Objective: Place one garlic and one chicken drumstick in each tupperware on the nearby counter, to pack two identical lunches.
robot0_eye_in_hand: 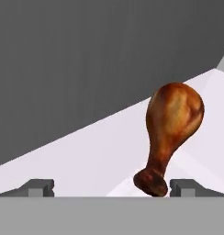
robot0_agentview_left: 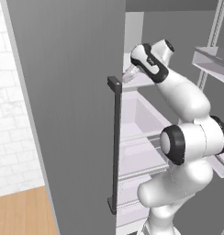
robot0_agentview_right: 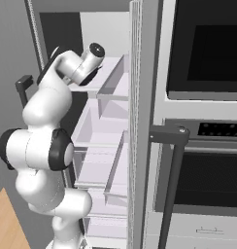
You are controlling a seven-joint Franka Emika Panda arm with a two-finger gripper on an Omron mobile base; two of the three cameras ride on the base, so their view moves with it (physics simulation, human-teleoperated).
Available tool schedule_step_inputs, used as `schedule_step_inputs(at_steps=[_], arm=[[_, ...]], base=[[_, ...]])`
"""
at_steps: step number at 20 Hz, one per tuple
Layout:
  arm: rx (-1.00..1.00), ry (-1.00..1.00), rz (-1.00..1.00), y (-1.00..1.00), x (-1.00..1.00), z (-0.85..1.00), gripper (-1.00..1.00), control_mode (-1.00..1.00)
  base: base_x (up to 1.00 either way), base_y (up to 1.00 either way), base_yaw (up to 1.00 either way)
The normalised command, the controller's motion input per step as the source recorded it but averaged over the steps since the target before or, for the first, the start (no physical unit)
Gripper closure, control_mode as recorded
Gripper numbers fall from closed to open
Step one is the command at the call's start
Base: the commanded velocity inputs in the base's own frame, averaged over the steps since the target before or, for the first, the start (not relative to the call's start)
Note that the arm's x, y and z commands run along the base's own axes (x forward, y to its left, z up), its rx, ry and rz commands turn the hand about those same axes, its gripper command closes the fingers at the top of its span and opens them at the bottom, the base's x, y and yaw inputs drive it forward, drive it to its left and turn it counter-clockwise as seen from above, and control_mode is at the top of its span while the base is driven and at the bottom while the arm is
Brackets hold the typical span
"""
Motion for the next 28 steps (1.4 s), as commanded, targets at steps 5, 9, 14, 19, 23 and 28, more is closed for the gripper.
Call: schedule_step_inputs(at_steps=[5, 9, 14, 19, 23, 28], arm=[[0.00, 0.00, 0.00, 0.10, 0.55, -0.07, -1.00, -1.00], [0.00, 0.00, 0.00, -0.01, 0.73, -0.26, -1.00, -1.00], [-0.01, 0.05, 0.00, 0.02, 0.45, -0.37, 1.00, -1.00], [-0.06, 0.05, 0.01, 0.10, -0.09, -0.72, 1.00, -1.00], [-0.06, -0.05, 0.02, 0.10, -0.60, -0.36, 1.00, -1.00], [0.00, -0.12, 0.00, -0.81, -1.00, 0.16, 1.00, -1.00]], base=[[0.00, 0.00, 0.00], [0.00, 0.00, 0.00], [0.00, 0.00, 0.00], [0.00, 0.00, 0.00], [0.00, 0.00, 0.00], [0.00, 0.00, 0.00]])
